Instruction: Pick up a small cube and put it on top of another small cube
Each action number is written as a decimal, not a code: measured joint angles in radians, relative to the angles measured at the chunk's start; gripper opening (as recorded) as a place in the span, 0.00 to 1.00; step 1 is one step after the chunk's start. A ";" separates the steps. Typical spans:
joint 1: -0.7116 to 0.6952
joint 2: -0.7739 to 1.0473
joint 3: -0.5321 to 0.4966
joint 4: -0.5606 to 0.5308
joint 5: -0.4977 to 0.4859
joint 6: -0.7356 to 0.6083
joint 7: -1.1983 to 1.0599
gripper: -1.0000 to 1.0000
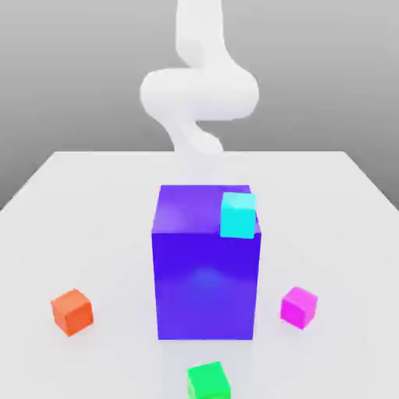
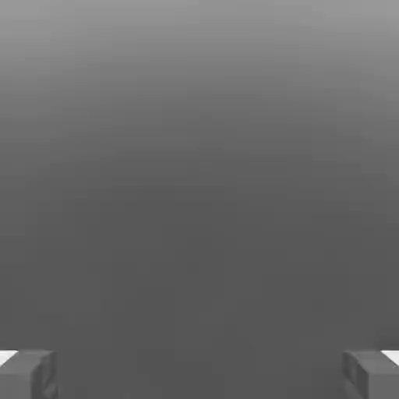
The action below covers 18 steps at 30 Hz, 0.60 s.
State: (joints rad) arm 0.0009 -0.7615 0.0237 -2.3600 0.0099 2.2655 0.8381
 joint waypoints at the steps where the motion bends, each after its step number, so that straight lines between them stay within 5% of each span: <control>1: 0.000 0.019 0.012 -0.030 0.005 -0.017 0.019 0.50; 6: 0.007 0.116 0.066 -0.179 0.032 -0.101 0.113 0.50; 10: 0.014 0.241 0.099 -0.301 0.055 -0.036 0.162 0.50; 11: 0.016 0.283 0.106 -0.329 0.059 0.000 0.172 0.00; 18: 0.018 0.326 0.113 -0.351 0.064 0.026 0.183 0.00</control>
State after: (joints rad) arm 0.0184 -0.4354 0.1368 -2.7106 0.0743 2.2910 1.0208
